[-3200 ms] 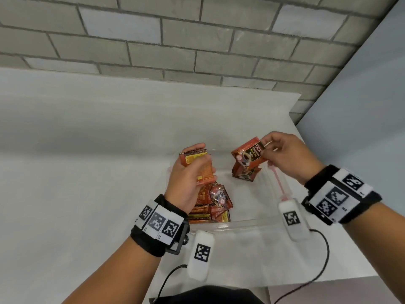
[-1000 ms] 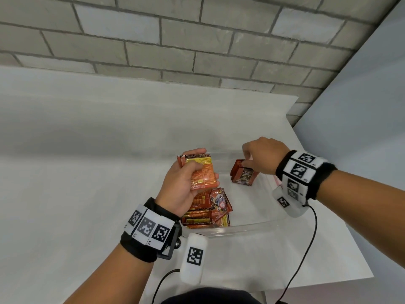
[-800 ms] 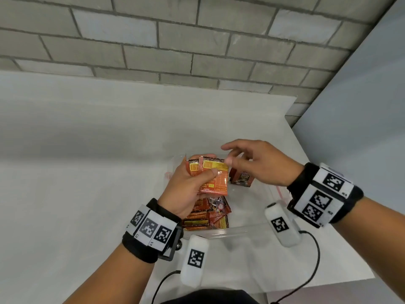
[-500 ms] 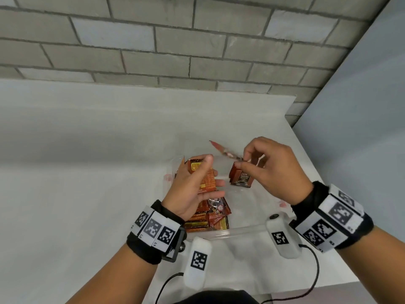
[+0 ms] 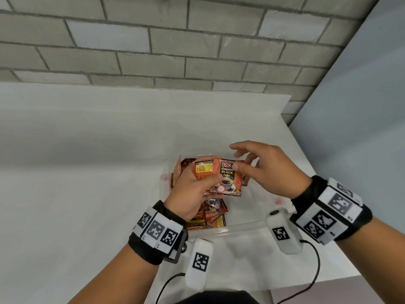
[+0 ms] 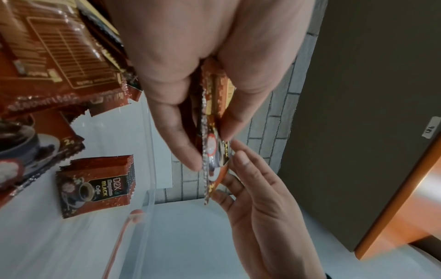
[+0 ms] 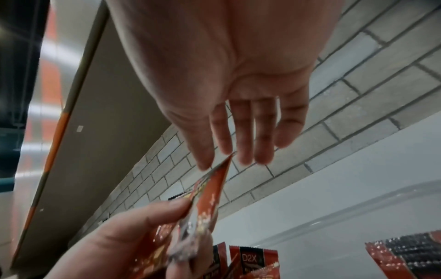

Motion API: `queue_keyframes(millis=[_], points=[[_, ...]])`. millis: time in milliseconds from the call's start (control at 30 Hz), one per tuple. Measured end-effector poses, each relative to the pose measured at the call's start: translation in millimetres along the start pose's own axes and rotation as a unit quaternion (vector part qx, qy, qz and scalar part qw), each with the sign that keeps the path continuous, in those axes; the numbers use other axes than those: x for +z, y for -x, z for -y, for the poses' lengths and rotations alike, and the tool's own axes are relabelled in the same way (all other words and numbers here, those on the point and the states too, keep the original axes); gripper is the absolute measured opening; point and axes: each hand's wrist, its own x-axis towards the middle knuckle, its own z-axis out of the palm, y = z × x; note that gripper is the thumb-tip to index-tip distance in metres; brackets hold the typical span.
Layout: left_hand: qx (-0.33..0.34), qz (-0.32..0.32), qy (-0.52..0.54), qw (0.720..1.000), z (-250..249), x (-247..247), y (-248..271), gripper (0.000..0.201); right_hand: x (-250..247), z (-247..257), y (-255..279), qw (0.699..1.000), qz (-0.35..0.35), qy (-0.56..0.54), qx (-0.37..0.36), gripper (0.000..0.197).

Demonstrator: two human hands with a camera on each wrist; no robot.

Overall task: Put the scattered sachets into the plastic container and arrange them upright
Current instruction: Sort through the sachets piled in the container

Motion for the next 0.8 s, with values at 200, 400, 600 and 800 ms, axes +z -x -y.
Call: queue_keyframes(millis=[200,400,600,800], points=[[0.024,-0.039,-0.014,0.999,-6,-8,3,0.03,-15,-9,-12,0.983,0.131,-0.114,0.065,0.017],[0.034,-0.08,0.046,0.995,-17,-30,5,0.026,-20,-31,-34,0.971,0.144,0.153,0.109,0.011],[0.039,-0.071,0.062,0.995,-16,-35,9,0.032,16,-42,-54,0.924,0.235,0.271,0.129,0.009],[0.043,-0.074,0.049,0.995,-13,-41,14,0.025,31,-42,-68,0.881,0.286,0.355,0.126,0.011]])
